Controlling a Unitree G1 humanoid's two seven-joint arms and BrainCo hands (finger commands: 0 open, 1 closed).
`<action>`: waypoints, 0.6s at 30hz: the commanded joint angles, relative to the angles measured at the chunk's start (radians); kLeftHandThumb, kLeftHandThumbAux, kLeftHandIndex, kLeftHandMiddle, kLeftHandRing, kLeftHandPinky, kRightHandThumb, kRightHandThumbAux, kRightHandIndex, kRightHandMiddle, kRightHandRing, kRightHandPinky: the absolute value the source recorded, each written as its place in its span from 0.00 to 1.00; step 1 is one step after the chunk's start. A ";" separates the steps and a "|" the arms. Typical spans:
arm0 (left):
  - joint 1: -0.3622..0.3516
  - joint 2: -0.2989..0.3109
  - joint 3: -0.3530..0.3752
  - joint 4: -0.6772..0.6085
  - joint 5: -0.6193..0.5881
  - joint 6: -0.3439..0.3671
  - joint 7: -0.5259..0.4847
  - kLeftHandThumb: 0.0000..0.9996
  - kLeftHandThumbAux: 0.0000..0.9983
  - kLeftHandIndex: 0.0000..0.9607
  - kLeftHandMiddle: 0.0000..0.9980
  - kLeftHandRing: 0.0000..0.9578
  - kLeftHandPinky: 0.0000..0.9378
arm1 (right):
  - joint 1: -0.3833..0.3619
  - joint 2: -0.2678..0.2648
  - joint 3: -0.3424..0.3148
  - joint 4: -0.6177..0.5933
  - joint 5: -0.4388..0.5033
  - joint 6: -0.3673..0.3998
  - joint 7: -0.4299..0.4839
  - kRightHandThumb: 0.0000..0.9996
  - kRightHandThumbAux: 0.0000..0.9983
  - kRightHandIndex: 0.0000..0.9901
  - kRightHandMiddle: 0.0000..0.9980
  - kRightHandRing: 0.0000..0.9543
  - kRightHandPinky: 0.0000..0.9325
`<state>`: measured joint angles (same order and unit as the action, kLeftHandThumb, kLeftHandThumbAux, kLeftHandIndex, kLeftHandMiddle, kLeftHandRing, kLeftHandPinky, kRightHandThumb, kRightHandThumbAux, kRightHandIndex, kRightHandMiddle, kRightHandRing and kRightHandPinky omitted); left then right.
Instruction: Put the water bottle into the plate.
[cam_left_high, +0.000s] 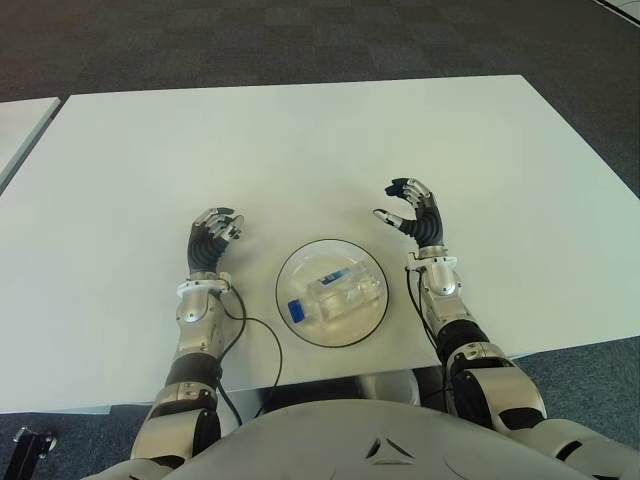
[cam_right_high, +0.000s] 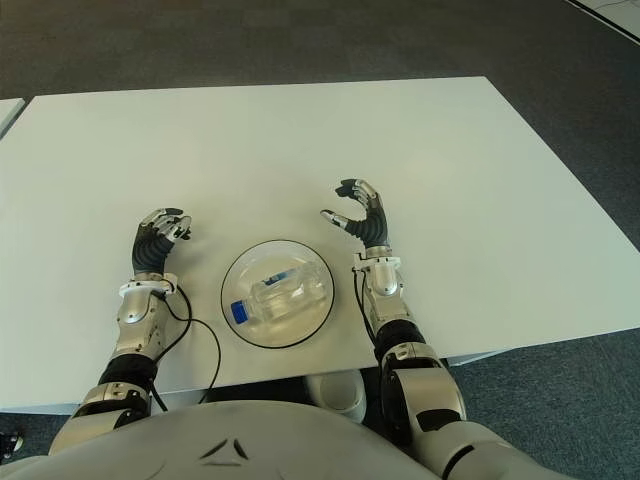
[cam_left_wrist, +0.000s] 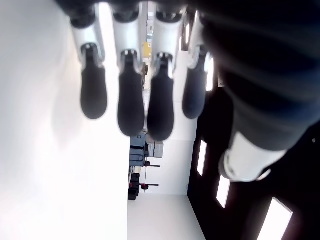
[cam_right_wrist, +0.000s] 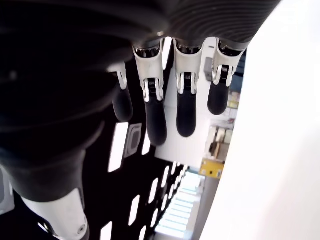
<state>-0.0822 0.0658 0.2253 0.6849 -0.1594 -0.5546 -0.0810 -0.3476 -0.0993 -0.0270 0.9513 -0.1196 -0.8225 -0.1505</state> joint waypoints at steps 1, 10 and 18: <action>0.029 0.000 -0.001 0.029 0.001 0.027 -0.011 0.71 0.71 0.45 0.60 0.62 0.61 | -0.038 0.014 -0.011 0.071 -0.009 -0.016 -0.046 0.06 0.92 0.45 0.49 0.53 0.58; 0.033 -0.001 0.002 0.019 0.000 0.047 0.006 0.71 0.71 0.45 0.61 0.62 0.61 | -0.071 0.023 -0.019 0.154 -0.006 -0.038 -0.085 0.65 0.74 0.44 0.64 0.68 0.75; 0.029 -0.003 0.009 0.024 -0.013 0.049 -0.002 0.71 0.71 0.45 0.61 0.62 0.61 | -0.075 0.041 -0.032 0.189 0.000 -0.101 -0.094 0.70 0.73 0.44 0.69 0.72 0.76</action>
<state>-0.0792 0.0671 0.2265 0.6783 -0.1666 -0.5436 -0.0813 -0.4190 -0.0727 -0.0528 1.1203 -0.1253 -0.8995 -0.2379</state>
